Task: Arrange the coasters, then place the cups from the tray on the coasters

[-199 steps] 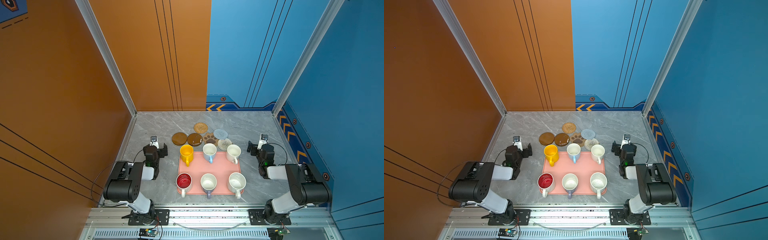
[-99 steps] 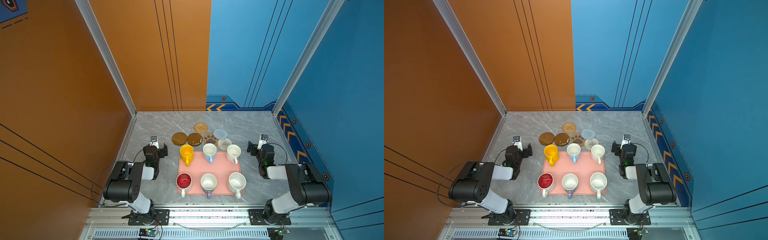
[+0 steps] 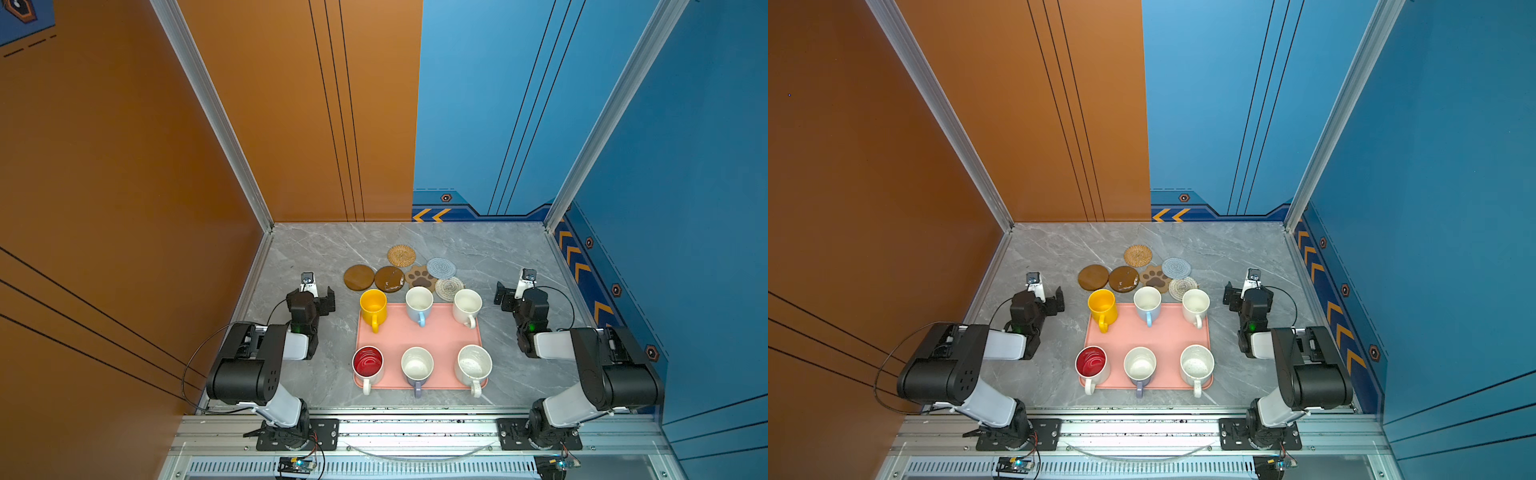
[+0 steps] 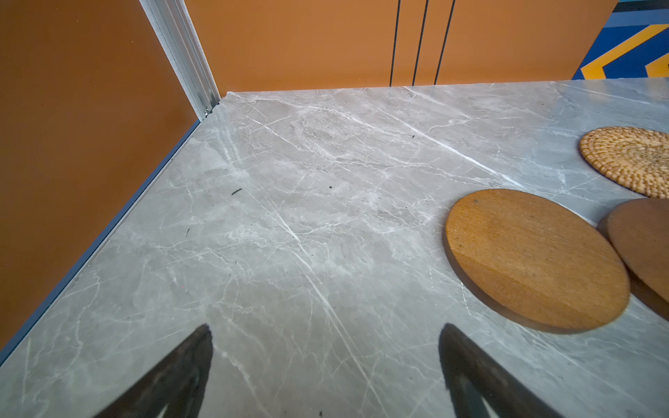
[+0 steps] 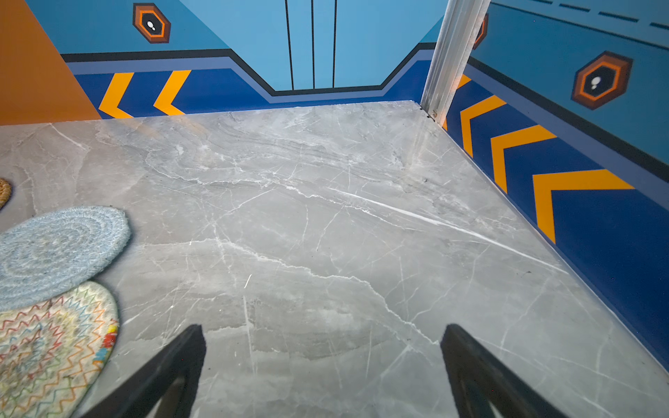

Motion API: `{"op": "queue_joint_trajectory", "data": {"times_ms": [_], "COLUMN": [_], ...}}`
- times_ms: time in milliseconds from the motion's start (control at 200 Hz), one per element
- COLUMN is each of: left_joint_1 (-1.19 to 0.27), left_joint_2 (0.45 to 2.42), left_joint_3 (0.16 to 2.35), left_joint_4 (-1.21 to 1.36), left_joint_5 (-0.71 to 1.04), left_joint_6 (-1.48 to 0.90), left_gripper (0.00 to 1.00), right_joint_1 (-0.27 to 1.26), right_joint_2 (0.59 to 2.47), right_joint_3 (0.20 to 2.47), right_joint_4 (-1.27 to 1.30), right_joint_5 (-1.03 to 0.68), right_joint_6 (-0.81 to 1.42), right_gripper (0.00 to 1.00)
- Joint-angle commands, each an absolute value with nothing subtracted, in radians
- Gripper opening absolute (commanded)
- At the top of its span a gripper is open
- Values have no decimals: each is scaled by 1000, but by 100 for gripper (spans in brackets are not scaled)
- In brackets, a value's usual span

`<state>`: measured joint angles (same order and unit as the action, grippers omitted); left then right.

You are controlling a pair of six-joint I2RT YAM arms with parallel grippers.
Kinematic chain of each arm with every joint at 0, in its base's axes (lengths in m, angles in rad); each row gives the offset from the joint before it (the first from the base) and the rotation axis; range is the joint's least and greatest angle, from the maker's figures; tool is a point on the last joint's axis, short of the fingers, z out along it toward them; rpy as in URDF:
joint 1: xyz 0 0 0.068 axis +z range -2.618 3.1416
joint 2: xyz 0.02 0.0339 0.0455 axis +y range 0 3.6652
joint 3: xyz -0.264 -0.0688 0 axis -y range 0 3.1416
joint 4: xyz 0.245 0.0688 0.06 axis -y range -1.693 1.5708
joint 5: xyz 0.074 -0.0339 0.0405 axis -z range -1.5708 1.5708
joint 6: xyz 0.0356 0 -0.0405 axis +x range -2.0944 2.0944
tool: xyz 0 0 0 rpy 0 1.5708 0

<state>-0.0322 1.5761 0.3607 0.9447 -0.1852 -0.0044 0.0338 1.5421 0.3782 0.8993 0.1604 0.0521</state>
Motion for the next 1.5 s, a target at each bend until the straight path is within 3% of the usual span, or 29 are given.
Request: {"op": "queue_joint_trajectory", "data": {"times_ms": [0,210,355,726,811,1106,1497], "left_joint_1": [-37,-28,-32,-75,-82,-95,-143], "left_joint_2": [1566,1563,1511,1315,1278,1275,1224], "left_joint_3": [379,376,410,614,668,876,930], "left_joint_4": [933,928,822,310,201,-137,-222], "left_joint_5": [-176,-158,-172,-184,-164,21,113], "left_joint_6": [9,4,2,-56,-88,-236,-302], "left_gripper": [98,98,98,98,96,90,88], "right_joint_1": [38,39,43,46,46,70,173], "right_joint_2": [1546,1546,1486,1333,1332,1435,1688], "right_joint_3": [370,371,385,639,729,1012,1325], "right_joint_4": [913,914,842,251,101,-232,-469], "right_joint_5": [173,176,265,201,146,-74,-219], "right_joint_6": [66,66,95,143,152,204,218], "right_gripper": [100,100,100,99,94,87,82]}}
